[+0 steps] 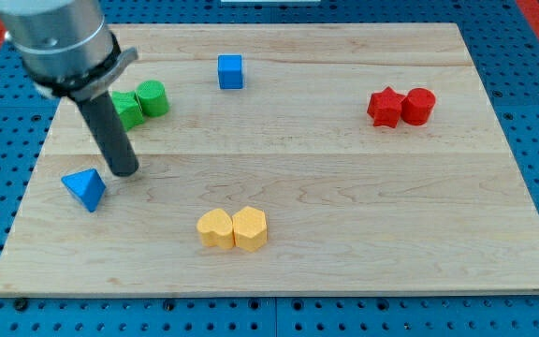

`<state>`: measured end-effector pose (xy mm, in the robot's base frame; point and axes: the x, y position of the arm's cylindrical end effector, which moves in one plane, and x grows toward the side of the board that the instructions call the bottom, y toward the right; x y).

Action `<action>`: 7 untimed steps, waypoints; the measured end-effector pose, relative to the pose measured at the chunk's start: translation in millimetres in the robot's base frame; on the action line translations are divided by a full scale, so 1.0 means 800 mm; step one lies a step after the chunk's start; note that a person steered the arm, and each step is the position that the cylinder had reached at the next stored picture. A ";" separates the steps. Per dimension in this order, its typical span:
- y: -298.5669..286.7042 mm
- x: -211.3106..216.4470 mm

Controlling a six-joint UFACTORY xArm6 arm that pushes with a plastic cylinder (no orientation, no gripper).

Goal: Move the blue cube close to the blue triangle

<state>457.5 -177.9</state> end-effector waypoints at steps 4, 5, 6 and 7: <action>0.146 -0.049; 0.261 -0.148; 0.282 -0.256; 0.222 -0.296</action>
<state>220.5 0.1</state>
